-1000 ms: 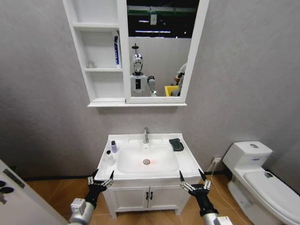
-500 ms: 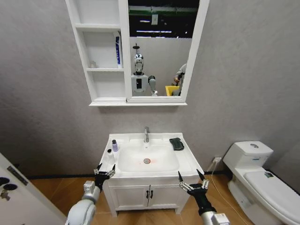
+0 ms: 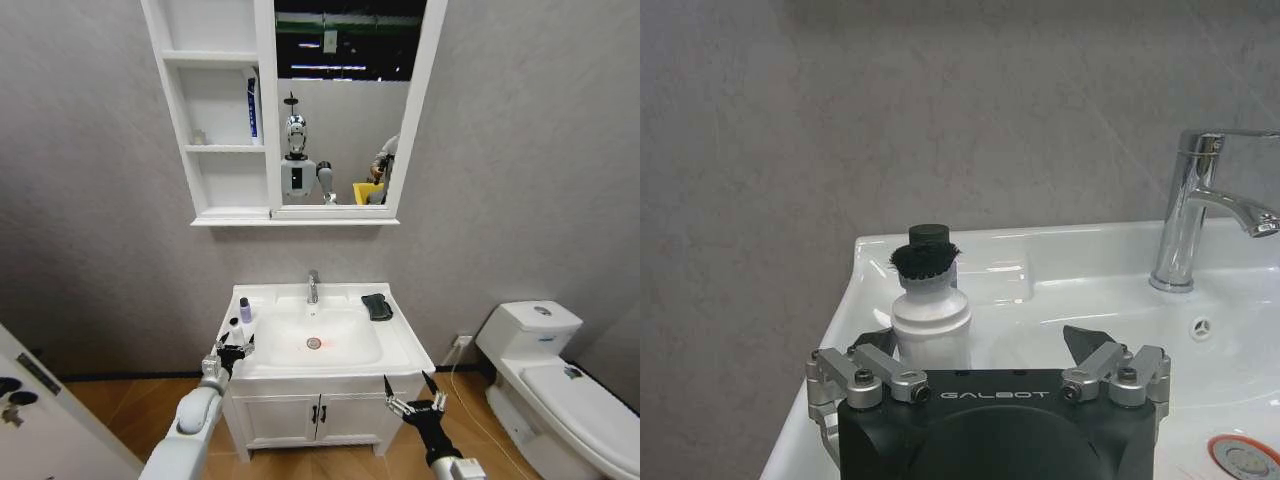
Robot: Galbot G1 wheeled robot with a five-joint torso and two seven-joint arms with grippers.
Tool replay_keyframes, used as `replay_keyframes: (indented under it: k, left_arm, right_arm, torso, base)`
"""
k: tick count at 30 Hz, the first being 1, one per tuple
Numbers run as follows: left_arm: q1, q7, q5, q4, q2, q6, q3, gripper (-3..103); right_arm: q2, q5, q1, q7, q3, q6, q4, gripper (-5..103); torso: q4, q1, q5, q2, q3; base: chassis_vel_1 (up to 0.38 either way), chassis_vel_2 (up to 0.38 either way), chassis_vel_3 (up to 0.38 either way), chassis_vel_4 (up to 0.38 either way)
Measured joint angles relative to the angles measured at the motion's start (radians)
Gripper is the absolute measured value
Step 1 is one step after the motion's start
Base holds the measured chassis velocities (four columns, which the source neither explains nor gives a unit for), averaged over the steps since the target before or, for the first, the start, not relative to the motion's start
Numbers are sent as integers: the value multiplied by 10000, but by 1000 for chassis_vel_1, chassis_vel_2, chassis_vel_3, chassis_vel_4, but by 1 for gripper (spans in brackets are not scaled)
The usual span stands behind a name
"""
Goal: Move facial cleanser and shampoo from washbasin to cabinet, then wipe washbasin with towel.
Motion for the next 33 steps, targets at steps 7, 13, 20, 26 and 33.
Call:
replay_keyframes:
  k: [7, 13, 20, 26, 33]
  left_arm:
    - [-242, -86, 21, 375, -122, -93, 25, 71]
    - [-160, -88, -52, 137, 1, -71, 85, 49]
    - [-16, -86, -193, -363, 262, 21, 98, 33]
    - [-83, -359, -1384, -1787, 1348, 579, 297, 33]
    - [-2111, -850, -4254, -3425, 3643, 1863, 985, 33]
  right_arm:
    - [-11, 101, 11, -10, 84, 70, -127, 100]
    - [13, 111, 137, -10, 16, 77, -183, 100]
    - [42, 107, 158, -8, -8, 79, -184, 100]
    - [71, 112, 130, -4, 17, 96, -138, 100]
    - [150, 22, 233, -6, -83, 96, -184, 100]
  torso:
    - [2, 0, -1, 0, 0]
    - [1, -1, -1, 1, 0]
    - [0, -1, -3, 1, 0]
    - [3, -1, -6, 1, 0]
    - [-1, -1, -3, 1, -1]
  base:
    - [0, 0, 0, 0]
    - [0, 0, 0, 0]
    - [0, 0, 0, 0]
    - [0, 0, 0, 0]
    - [0, 0, 0, 0]
